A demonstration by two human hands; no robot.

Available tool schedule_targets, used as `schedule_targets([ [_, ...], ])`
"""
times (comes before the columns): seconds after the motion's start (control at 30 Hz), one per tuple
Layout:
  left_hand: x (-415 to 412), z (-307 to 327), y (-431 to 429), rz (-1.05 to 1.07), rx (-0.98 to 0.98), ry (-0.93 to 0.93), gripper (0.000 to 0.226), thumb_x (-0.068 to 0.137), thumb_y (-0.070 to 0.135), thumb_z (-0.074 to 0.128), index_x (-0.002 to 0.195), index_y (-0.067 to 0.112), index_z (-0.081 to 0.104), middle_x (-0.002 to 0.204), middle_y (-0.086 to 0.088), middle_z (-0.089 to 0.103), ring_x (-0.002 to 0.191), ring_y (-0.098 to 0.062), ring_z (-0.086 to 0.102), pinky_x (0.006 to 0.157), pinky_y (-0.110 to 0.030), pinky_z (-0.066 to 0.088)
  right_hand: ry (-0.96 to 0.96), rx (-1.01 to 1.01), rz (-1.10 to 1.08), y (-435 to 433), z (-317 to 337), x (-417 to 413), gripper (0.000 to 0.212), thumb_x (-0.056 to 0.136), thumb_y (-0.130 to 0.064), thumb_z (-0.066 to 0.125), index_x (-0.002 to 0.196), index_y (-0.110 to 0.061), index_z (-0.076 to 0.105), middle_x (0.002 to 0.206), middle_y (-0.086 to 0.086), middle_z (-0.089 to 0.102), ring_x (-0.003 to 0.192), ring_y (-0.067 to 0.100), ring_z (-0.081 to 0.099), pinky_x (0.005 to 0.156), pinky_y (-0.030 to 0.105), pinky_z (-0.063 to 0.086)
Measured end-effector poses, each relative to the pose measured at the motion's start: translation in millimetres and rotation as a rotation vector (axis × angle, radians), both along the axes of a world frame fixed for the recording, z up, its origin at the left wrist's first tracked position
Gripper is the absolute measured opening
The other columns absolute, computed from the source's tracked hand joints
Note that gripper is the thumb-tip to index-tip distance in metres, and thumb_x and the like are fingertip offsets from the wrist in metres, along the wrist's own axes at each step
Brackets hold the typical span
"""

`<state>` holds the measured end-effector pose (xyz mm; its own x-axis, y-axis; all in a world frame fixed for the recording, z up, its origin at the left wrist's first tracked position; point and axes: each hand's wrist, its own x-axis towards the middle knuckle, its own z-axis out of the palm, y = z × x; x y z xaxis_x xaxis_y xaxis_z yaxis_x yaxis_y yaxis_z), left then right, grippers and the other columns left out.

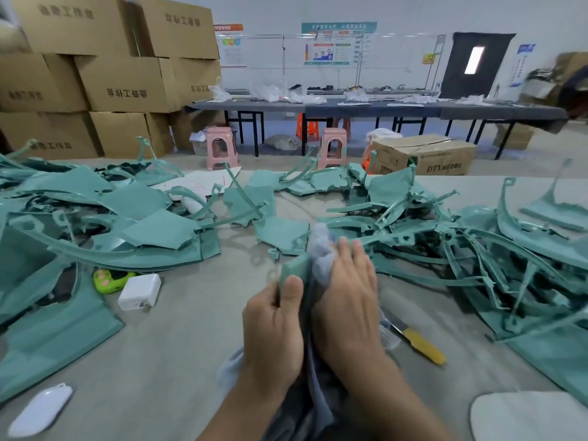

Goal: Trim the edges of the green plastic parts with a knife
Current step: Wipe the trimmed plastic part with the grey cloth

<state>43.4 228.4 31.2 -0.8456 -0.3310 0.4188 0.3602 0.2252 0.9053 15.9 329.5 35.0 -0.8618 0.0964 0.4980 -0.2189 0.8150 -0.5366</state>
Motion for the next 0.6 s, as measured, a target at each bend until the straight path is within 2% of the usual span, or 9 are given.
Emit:
schedule_targets([
  [0.13, 10, -5, 9, -0.035, -0.259, 0.109, 0.030, 0.097, 0.052, 0.045, 0.087, 0.033, 0.066, 0.076, 0.020, 0.065, 0.077, 0.006, 0.061, 0.068, -0.006, 0.038, -0.060, -0.159, -0.138, 25, 8, -13, 0.065, 0.104, -0.027, 0.049, 0.160, -0.007, 0.024, 0.169, 0.007, 0.020, 0.158, 0.017, 0.003, 0.124, 0.027, -0.006],
  [0.17, 12, -6, 10, -0.052, -0.283, 0.129, 0.033, 0.098, 0.053, 0.045, 0.097, 0.033, 0.070, 0.085, 0.023, 0.068, 0.088, 0.008, 0.062, 0.076, -0.008, 0.041, -0.065, -0.162, -0.176, 31, 9, -14, 0.065, 0.103, -0.027, 0.051, 0.159, -0.005, 0.027, 0.168, 0.009, 0.024, 0.158, 0.020, 0.007, 0.125, 0.030, -0.002],
  [0.23, 16, -7, 11, -0.114, -0.315, 0.160, 0.039, 0.100, 0.053, 0.045, 0.109, 0.026, 0.072, 0.103, 0.021, 0.067, 0.103, 0.001, 0.062, 0.088, -0.010, 0.042, -0.087, -0.159, -0.263, 49, 10, -18, 0.063, 0.102, -0.026, 0.052, 0.156, -0.001, 0.033, 0.164, 0.014, 0.032, 0.156, 0.025, 0.014, 0.127, 0.036, 0.005],
  [0.3, 19, -5, 12, -0.155, -0.348, 0.193, 0.036, 0.102, 0.048, 0.047, 0.115, 0.026, 0.071, 0.111, 0.016, 0.067, 0.109, -0.007, 0.063, 0.092, -0.014, 0.044, -0.105, -0.140, -0.349, 65, 9, -21, 0.059, 0.101, -0.024, 0.053, 0.153, 0.000, 0.037, 0.161, 0.015, 0.038, 0.154, 0.028, 0.019, 0.127, 0.041, 0.010],
  [0.37, 18, -5, 11, -0.148, -0.349, 0.214, 0.033, 0.102, 0.048, 0.046, 0.117, 0.030, 0.069, 0.112, 0.020, 0.066, 0.113, 0.001, 0.061, 0.093, -0.010, 0.041, -0.106, -0.146, -0.392, 73, 9, -21, 0.054, 0.100, -0.016, 0.052, 0.151, -0.002, 0.041, 0.160, 0.014, 0.040, 0.153, 0.030, 0.023, 0.127, 0.046, 0.015],
  [0.43, 17, -3, 10, -0.095, -0.339, 0.183, 0.028, 0.101, 0.050, 0.046, 0.112, 0.036, 0.068, 0.102, 0.029, 0.066, 0.103, 0.012, 0.059, 0.087, -0.004, 0.039, -0.093, -0.184, -0.364, 71, 5, -16, 0.057, 0.098, -0.007, 0.051, 0.154, -0.008, 0.039, 0.161, 0.011, 0.039, 0.152, 0.028, 0.023, 0.126, 0.045, 0.018],
  [0.5, 15, -2, 11, -0.053, -0.296, 0.148, 0.026, 0.101, 0.048, 0.047, 0.095, 0.032, 0.067, 0.078, 0.025, 0.060, 0.076, 0.004, 0.055, 0.072, -0.003, 0.038, -0.101, -0.204, -0.262, 63, 3, -11, 0.068, 0.095, -0.002, 0.054, 0.158, -0.011, 0.032, 0.164, 0.008, 0.033, 0.153, 0.024, 0.020, 0.127, 0.041, 0.015],
  [0.53, 13, -2, 12, -0.026, -0.293, 0.149, 0.027, 0.101, 0.044, 0.048, 0.091, 0.024, 0.063, 0.075, 0.018, 0.056, 0.073, -0.005, 0.051, 0.067, -0.002, 0.037, -0.119, -0.194, -0.196, 57, 5, -9, 0.072, 0.093, 0.001, 0.053, 0.160, -0.013, 0.029, 0.166, 0.006, 0.028, 0.154, 0.021, 0.016, 0.127, 0.038, 0.011],
  [0.6, 12, -3, 13, 0.017, -0.320, 0.154, 0.022, 0.101, 0.034, 0.052, 0.089, 0.016, 0.053, 0.083, 0.013, 0.054, 0.071, -0.003, 0.051, 0.063, 0.000, 0.035, -0.188, -0.144, -0.066, 42, 11, -3, 0.079, 0.090, 0.005, 0.051, 0.161, -0.016, 0.024, 0.168, 0.003, 0.024, 0.155, 0.019, 0.014, 0.125, 0.033, 0.007],
])
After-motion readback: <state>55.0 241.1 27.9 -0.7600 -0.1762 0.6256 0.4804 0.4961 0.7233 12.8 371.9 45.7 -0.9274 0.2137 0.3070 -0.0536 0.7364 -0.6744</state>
